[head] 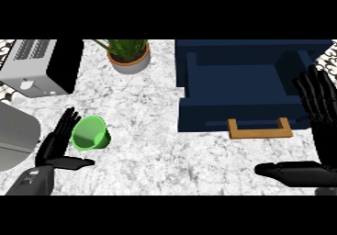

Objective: Pick up the cup, place it into the drawer and close the drawer

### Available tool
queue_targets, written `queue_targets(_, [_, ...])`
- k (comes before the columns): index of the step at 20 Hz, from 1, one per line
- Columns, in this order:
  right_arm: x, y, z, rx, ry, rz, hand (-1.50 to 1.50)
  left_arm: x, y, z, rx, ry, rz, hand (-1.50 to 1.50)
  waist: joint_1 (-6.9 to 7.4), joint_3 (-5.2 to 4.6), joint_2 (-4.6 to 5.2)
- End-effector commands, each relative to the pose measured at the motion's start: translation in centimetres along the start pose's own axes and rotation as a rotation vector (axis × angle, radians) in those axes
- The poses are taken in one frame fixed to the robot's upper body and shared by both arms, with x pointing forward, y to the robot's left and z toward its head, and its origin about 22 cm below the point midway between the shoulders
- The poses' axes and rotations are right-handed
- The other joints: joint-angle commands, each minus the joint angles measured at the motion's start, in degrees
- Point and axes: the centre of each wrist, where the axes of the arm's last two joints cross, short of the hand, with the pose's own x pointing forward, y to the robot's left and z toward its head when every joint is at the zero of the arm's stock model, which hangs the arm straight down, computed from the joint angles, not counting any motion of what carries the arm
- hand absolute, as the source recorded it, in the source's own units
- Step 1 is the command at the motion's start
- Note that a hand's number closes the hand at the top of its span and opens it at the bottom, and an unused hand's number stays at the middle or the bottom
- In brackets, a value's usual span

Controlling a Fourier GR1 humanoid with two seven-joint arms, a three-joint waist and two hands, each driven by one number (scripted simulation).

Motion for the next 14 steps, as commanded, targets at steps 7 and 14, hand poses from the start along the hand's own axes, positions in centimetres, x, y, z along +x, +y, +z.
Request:
queue_targets(7, [-1.0,0.8,0.0,-0.001,-0.011,-0.003,-1.50,-1.0,-1.0,0.5,-0.062,-0.087,0.066,-1.50,0.03,0.01,0.08])
queue_targets(14, [-1.3,2.0,-0.8,0.047,0.009,-0.020,-1.50,-1.3,-2.7,-0.5,-0.081,-0.112,0.109,-1.50,-0.21,-0.09,0.32])
